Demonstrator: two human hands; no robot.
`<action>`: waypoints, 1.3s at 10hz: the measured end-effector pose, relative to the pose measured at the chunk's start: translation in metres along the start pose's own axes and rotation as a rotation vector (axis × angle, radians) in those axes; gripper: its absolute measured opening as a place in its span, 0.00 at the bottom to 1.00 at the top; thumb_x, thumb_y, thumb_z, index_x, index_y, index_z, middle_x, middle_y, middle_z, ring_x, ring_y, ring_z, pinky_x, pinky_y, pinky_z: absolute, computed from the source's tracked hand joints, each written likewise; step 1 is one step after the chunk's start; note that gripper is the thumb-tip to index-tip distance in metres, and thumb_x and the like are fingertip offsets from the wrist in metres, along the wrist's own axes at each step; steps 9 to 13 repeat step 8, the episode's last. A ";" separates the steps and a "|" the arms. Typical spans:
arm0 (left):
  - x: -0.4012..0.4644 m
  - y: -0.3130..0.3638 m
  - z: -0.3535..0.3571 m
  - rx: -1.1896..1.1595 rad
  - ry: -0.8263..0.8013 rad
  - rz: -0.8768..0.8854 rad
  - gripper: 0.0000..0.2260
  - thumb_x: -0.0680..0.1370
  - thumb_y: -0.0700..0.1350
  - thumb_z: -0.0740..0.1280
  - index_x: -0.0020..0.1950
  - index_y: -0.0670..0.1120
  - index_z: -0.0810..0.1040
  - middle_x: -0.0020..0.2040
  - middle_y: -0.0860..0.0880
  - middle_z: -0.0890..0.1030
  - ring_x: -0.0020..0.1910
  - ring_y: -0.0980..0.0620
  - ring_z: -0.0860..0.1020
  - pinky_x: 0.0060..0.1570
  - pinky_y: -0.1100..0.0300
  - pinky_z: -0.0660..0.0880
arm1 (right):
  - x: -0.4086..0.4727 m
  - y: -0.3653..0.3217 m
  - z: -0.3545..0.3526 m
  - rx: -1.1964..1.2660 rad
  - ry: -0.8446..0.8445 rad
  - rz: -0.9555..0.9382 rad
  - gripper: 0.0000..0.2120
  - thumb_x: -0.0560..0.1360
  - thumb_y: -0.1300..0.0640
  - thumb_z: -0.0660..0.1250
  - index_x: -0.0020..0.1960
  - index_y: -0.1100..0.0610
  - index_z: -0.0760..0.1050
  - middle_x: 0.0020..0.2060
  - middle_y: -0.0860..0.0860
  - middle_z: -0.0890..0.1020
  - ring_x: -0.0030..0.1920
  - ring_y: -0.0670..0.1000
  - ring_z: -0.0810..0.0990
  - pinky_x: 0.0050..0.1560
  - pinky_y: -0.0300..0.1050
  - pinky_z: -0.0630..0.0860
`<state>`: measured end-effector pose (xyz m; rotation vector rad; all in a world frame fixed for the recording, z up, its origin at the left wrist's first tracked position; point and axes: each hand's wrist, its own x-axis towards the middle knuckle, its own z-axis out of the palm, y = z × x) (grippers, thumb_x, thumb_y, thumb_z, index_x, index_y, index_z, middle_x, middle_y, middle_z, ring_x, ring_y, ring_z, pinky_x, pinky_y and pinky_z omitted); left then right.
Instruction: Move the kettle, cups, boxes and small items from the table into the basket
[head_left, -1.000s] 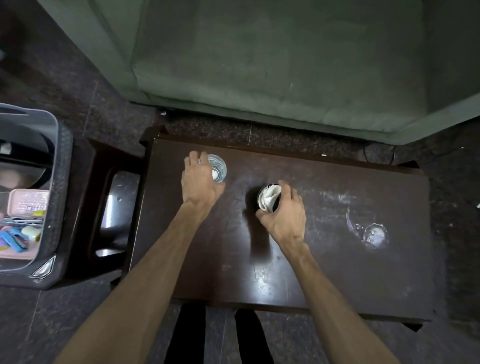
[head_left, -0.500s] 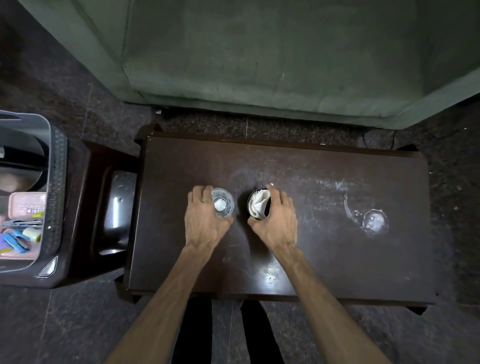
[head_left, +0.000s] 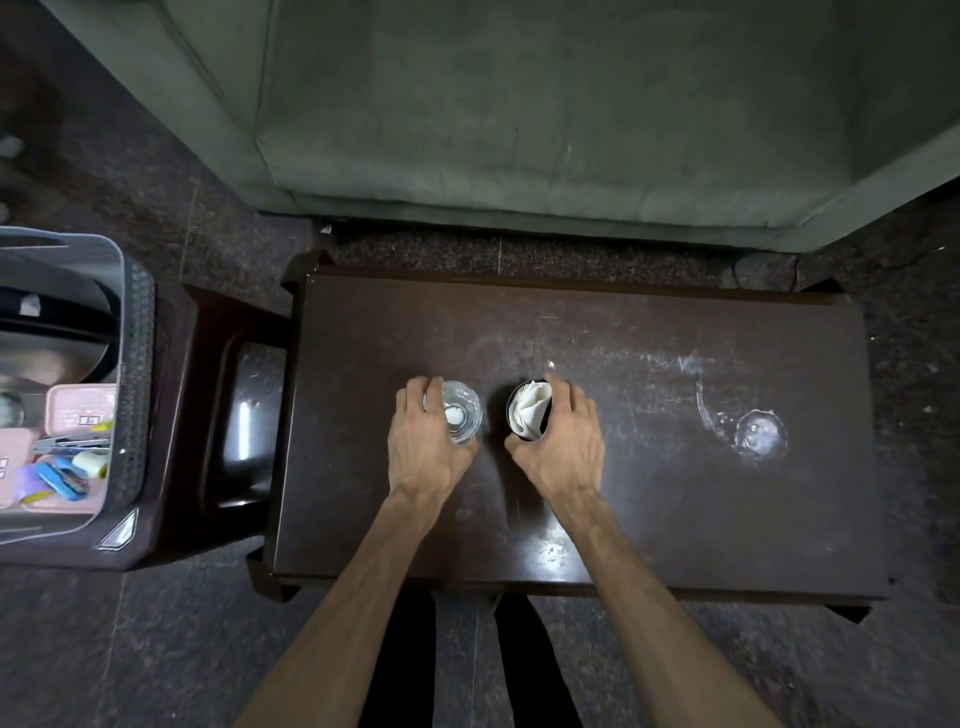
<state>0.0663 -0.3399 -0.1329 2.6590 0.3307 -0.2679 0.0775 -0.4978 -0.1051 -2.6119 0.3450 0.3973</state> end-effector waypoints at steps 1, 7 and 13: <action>0.000 0.000 0.000 0.017 -0.023 0.012 0.36 0.64 0.49 0.80 0.68 0.39 0.74 0.62 0.43 0.76 0.58 0.42 0.76 0.54 0.48 0.81 | 0.000 -0.001 0.000 0.006 -0.004 0.008 0.43 0.61 0.52 0.81 0.74 0.55 0.70 0.68 0.53 0.78 0.68 0.57 0.75 0.64 0.52 0.78; -0.018 0.016 -0.029 0.127 -0.075 0.070 0.35 0.78 0.57 0.68 0.80 0.41 0.63 0.80 0.43 0.65 0.80 0.43 0.63 0.77 0.46 0.64 | -0.024 -0.005 -0.023 0.033 -0.002 -0.078 0.37 0.77 0.46 0.70 0.80 0.59 0.64 0.79 0.58 0.69 0.80 0.58 0.65 0.77 0.54 0.63; -0.027 0.027 -0.043 0.111 -0.039 0.132 0.31 0.81 0.55 0.65 0.80 0.42 0.65 0.81 0.42 0.64 0.81 0.44 0.62 0.78 0.47 0.62 | -0.029 -0.012 -0.037 0.035 0.028 -0.127 0.30 0.81 0.49 0.65 0.80 0.58 0.66 0.80 0.57 0.68 0.81 0.59 0.64 0.78 0.56 0.64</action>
